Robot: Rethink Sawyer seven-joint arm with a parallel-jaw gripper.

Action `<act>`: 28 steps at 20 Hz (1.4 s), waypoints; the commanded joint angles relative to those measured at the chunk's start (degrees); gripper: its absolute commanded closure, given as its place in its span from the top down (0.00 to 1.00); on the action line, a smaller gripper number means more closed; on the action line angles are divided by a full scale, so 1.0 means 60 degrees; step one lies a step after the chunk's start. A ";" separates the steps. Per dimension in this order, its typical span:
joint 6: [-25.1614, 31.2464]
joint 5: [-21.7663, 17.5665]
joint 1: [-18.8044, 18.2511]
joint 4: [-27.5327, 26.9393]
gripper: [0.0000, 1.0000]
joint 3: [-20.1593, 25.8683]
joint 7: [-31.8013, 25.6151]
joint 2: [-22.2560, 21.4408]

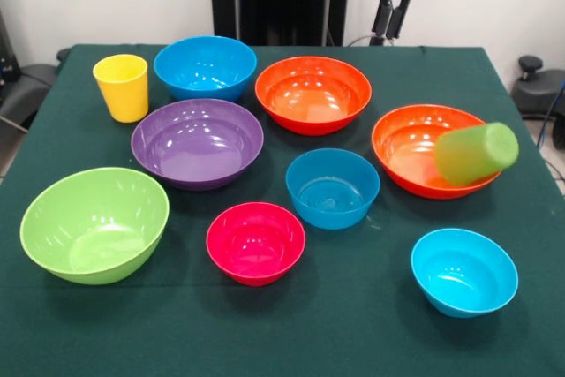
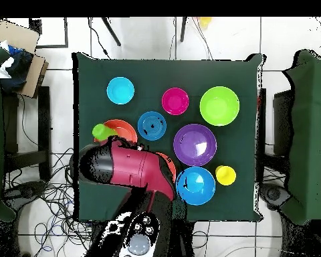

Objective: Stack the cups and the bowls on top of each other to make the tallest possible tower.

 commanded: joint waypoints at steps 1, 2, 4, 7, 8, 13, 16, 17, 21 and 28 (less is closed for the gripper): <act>-0.0238 -0.0427 -0.0204 -0.0488 0.00 0.0547 0.0971 0.0685; -0.0281 -0.0428 -0.0216 -0.0467 0.00 0.0564 0.0964 0.0691; -0.0370 -0.0442 -0.0210 -0.0440 0.00 0.0567 0.0967 0.0712; -0.0487 -0.0487 -0.0160 -0.0325 0.00 0.0529 0.0987 0.0678; -0.0524 -0.0499 -0.0159 -0.0329 0.00 0.0524 0.0979 0.0693; -0.0780 -0.0489 0.0002 -0.0345 0.00 0.0421 0.1180 0.0876; -0.0849 -0.0467 0.0122 -0.0338 0.00 0.0335 0.1300 0.0935; -0.0883 -0.0457 0.0159 -0.0329 0.00 0.0317 0.1336 0.0960; -0.1038 -0.0355 0.0370 -0.0344 0.00 0.0184 0.1570 0.1122; -0.1454 -0.0116 0.0632 -0.0208 0.00 0.0031 0.1791 0.1341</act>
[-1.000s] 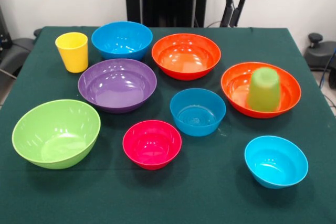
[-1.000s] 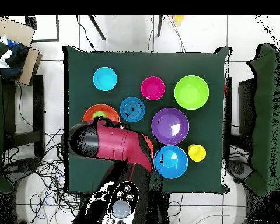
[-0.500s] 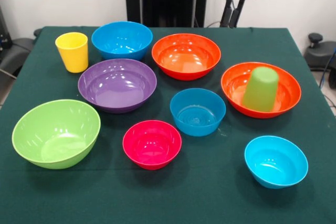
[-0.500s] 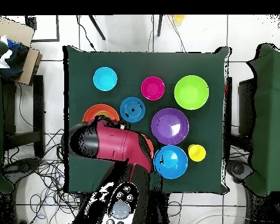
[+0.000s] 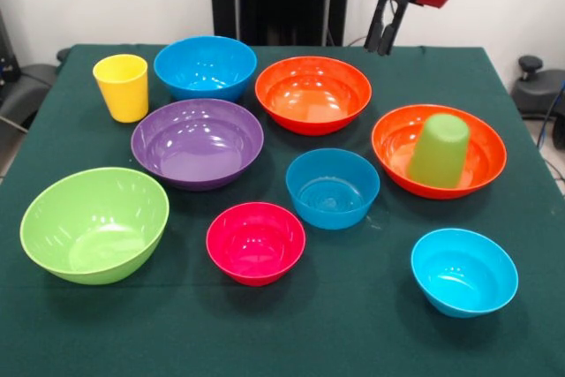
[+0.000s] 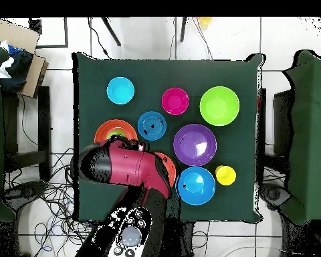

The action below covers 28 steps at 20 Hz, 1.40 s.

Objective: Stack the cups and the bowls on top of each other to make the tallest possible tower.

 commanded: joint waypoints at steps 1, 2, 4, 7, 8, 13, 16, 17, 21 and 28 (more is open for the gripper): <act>-0.0751 -0.0122 0.0233 -0.0040 0.00 0.0446 0.1765 0.0727; -0.0780 -0.0127 0.0244 -0.0021 0.00 0.0425 0.1739 0.0734; -0.0822 -0.0143 0.0239 0.0036 0.00 0.0396 0.1656 0.0718; -0.0892 -0.0138 0.0216 0.0071 0.00 0.0390 0.1587 0.0736; -0.0979 -0.0133 0.0197 0.0110 0.00 0.0424 0.1582 0.0751; -0.1121 -0.0081 0.0152 0.0174 0.00 0.0516 0.1588 0.0814; -0.1180 -0.0081 0.0089 0.0194 0.00 0.0568 0.1544 0.0840; -0.1180 -0.0088 0.0073 0.0187 0.00 0.0572 0.1522 0.0841; -0.1163 -0.0119 0.0008 0.0220 0.00 0.0579 0.1425 0.0768; -0.1306 -0.0284 -0.0394 0.0744 0.00 0.0848 0.1089 0.0378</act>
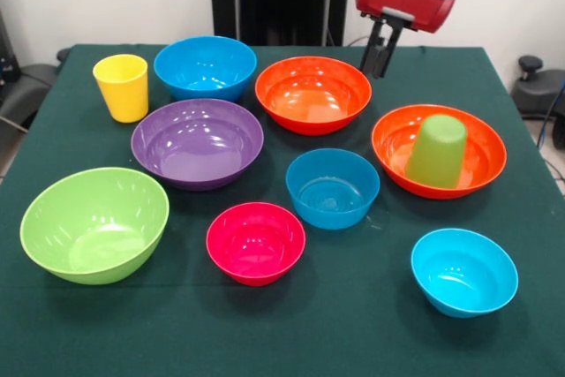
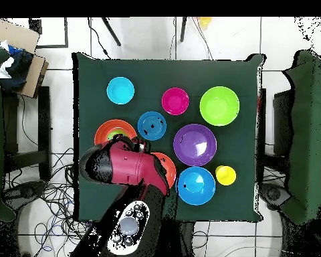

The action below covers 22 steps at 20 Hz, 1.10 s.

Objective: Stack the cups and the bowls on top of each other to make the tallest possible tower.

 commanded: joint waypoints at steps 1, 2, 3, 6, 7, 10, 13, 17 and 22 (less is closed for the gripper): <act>-0.0290 -0.0321 -0.0477 0.0775 0.00 0.0929 0.1036 -0.0243; -0.0286 -0.0353 -0.0521 0.0857 0.00 0.0956 0.0986 -0.0318; -0.0291 -0.0386 -0.0578 0.0904 0.00 0.0985 0.0932 -0.0362; -0.0309 -0.0445 -0.0630 0.0976 0.00 0.0994 0.0884 -0.0427; -0.0309 -0.0455 -0.0627 0.0990 0.00 0.0987 0.0887 -0.0441; -0.0306 -0.0476 -0.0632 0.1013 0.00 0.0972 0.0892 -0.0471; -0.0331 -0.0495 -0.0641 0.1027 0.00 0.0963 0.0888 -0.0497; -0.0456 -0.0561 -0.0807 0.1057 0.00 0.1098 0.0759 -0.0496; -0.0418 -0.0605 -0.0845 0.1000 0.00 0.1093 0.0703 -0.0499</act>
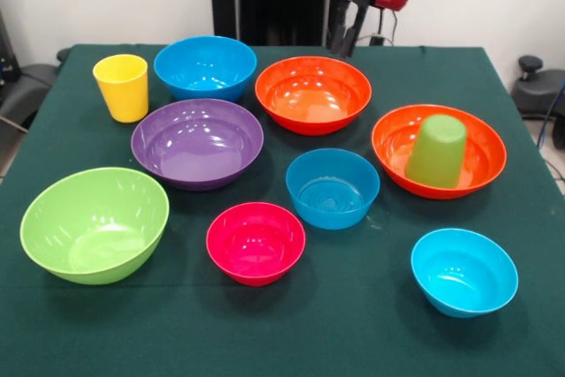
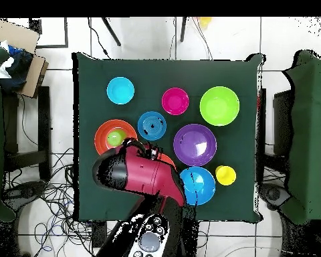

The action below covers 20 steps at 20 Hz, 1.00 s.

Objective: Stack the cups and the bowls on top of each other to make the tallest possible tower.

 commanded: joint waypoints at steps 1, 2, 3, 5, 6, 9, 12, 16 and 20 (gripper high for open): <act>-0.0385 -0.0612 -0.0258 0.0353 0.00 0.1086 0.0687 0.0166; -0.0381 -0.0619 -0.0252 0.0341 0.00 0.1076 0.0687 0.0169; -0.0386 -0.0621 -0.0268 0.0338 0.00 0.1087 0.0681 0.0173; -0.0398 -0.0629 -0.0287 0.0354 0.00 0.1102 0.0677 0.0167; -0.0402 -0.0640 -0.0306 0.0358 0.00 0.1119 0.0657 0.0164; -0.0434 -0.0682 -0.0386 0.0356 0.00 0.1167 0.0593 0.0160; -0.0429 -0.0685 -0.0414 0.0370 0.00 0.1190 0.0589 0.0155; -0.0293 -0.0705 -0.0409 0.0320 0.00 0.1148 0.0552 0.0146; -0.0244 -0.0709 -0.0396 0.0302 0.00 0.1120 0.0556 0.0147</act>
